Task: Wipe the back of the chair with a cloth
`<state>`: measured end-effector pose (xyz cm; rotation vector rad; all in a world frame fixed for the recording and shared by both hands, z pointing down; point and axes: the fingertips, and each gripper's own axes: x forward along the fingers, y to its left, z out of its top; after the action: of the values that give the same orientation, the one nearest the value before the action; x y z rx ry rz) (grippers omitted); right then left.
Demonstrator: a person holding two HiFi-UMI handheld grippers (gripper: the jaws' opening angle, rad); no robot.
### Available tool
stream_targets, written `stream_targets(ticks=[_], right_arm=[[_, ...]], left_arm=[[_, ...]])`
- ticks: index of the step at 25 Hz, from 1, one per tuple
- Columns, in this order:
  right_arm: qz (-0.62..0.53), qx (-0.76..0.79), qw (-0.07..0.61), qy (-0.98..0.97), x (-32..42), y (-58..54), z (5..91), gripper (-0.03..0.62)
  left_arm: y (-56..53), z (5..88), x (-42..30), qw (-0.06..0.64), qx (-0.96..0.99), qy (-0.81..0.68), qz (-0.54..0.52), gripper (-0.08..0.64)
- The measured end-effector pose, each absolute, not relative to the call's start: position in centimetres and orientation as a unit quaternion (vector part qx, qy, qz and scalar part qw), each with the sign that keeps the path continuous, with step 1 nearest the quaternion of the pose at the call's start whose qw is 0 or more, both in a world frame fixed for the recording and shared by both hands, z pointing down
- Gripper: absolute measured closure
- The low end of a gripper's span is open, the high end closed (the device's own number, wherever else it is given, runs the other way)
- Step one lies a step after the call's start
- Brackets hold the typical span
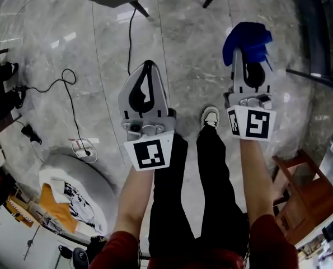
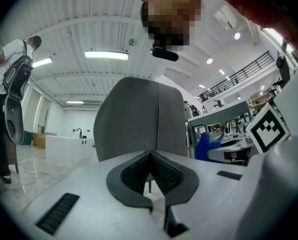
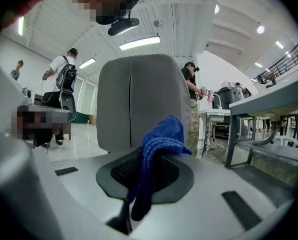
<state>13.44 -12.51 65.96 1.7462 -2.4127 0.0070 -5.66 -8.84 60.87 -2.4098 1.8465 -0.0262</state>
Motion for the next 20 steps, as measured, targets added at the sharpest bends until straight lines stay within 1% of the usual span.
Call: stream_targets(ticks=[7, 10, 20], right_arm=[[0.016, 0.592, 0.078, -0.802, 16.4, -13.7, 70.8, 0.537], [0.016, 0.587, 0.089, -0.804, 16.8, -14.8, 72.1, 0.537], [0.011, 0.603, 0.105, -0.791, 18.9, -23.0, 72.7, 0.537]], left_arm=[[-9.3, 65.1, -3.4, 0.055, -0.788, 0.613, -0.021, 0.548], [-9.3, 65.8, -3.1, 0.051, -0.785, 0.616, -0.030, 0.546], [-10.5, 65.8, -3.1, 0.047, -0.776, 0.628, -0.037, 0.548]])
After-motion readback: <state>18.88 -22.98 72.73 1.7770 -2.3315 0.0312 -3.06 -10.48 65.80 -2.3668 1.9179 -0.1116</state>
